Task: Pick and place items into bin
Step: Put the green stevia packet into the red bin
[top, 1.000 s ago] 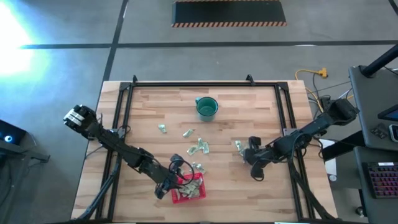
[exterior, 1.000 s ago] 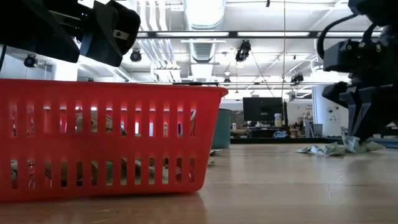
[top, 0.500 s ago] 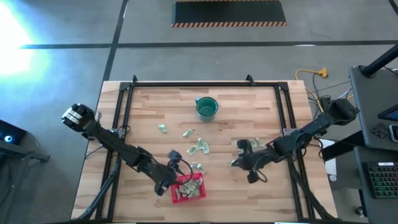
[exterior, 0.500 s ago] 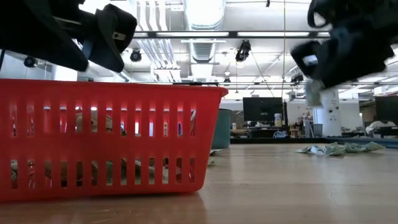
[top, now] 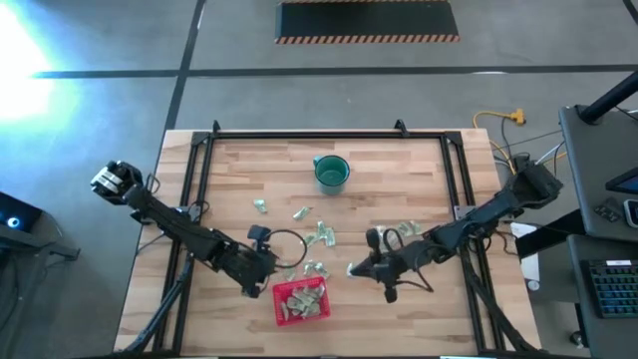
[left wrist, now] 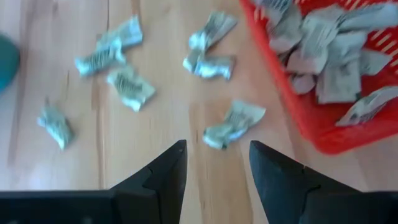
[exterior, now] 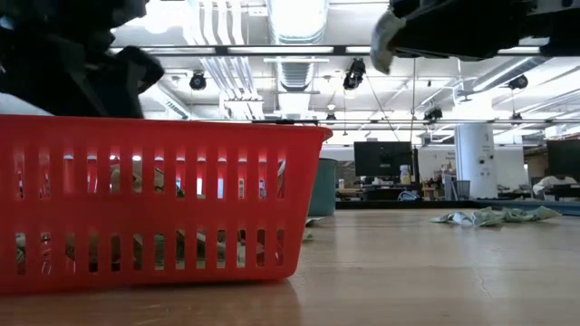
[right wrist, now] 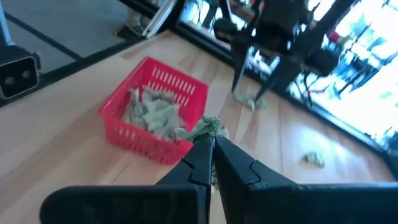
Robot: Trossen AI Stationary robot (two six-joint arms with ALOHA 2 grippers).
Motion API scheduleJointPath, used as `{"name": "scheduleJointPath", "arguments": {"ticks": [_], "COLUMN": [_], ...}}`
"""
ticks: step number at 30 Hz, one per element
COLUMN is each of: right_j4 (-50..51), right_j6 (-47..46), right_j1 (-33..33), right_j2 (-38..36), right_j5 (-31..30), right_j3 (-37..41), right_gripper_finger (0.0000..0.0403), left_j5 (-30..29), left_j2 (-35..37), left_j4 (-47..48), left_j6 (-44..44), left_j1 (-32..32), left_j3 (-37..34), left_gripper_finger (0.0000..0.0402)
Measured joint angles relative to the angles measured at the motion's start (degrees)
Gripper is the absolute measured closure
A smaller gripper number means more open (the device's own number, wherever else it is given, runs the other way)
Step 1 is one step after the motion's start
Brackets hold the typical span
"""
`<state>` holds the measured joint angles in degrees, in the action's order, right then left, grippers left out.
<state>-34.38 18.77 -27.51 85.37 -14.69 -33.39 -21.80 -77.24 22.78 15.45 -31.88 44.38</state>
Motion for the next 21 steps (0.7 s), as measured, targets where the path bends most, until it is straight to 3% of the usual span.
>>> {"name": "scheduleJointPath", "arguments": {"ticks": [7,14,21], "right_j4": [-7.1,-7.6,3.7], "right_j6": [4.2,5.9,3.1], "right_j1": [0.2,0.6,1.4], "right_j2": [8.4,17.9,22.8], "right_j5": [1.7,6.1,6.7], "right_j3": [-4.3,-13.2,-21.5], "right_gripper_finger": [0.0394,0.0394,0.0394], "left_j5": [0.0,0.0,0.0], "left_j2": [-0.1,0.3,0.6], "left_j4": [3.9,4.2,6.8], "left_j6": [5.3,7.1,9.8], "left_j1": [0.0,0.0,0.0], "left_j3": [-1.3,-3.6,-3.7], "left_gripper_finger": [0.0243,0.0243,0.0243]}}
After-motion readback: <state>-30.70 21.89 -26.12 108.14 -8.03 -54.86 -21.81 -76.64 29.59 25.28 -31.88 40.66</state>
